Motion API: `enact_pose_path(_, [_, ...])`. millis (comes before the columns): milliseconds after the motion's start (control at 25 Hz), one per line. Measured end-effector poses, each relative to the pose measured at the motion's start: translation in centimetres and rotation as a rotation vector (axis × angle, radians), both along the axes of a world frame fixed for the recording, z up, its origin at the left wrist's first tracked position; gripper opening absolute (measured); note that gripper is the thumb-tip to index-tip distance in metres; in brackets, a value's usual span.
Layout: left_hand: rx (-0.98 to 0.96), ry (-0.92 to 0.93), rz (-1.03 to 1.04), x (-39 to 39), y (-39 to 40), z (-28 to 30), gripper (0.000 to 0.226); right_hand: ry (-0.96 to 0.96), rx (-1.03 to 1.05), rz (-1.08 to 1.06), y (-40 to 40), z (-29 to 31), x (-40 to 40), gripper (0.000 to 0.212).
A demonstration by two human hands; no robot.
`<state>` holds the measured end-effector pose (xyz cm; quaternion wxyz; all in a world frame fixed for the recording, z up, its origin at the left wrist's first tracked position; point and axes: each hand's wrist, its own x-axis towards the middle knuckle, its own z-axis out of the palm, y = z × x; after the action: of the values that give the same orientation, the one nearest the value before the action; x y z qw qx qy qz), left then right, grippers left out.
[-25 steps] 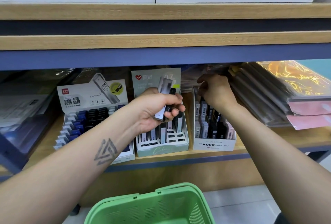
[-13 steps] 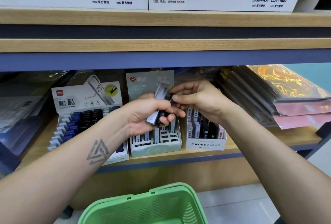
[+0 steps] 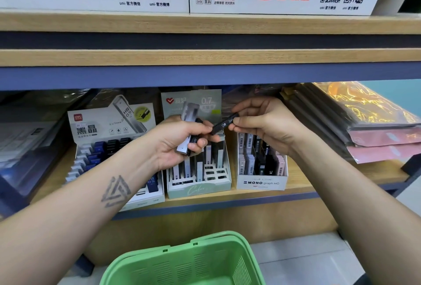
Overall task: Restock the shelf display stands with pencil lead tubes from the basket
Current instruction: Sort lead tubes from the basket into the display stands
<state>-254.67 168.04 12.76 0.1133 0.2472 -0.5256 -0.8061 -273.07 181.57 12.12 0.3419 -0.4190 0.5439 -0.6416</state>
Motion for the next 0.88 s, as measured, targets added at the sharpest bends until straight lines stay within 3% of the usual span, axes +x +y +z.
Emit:
enact_pose_path(320, [-0.361, 0.027, 0.215, 0.1, 0.0, 0.1, 0.019, 0.194, 0.033, 0.036, 0.3, -0.1, 1.0, 0.026])
enact_pose_path(560, [-0.467, 0.034, 0.195, -0.2, 0.4, 0.2, 0.016, 0.315, 0.056, 0.012, 0.2, 0.2, 1.6, 0.021])
enact_pose_path(720, [-0.430, 0.067, 0.111, -0.9, 1.5, 0.4, 0.010, 0.486, 0.179, 0.102, 0.7, 0.6, 1.6, 0.041])
enact_pose_path(800, [-0.341, 0.091, 0.117, -1.4, 1.7, 0.6, 0.010, 0.521, 0.204, -0.035, 1.5, 1.2, 0.1, 0.051])
enact_pose_path(880, [-0.244, 0.108, 0.109, -1.8, 1.8, 0.8, 0.009, 0.529, 0.157, -0.327, 2.8, 1.7, -2.0, 0.042])
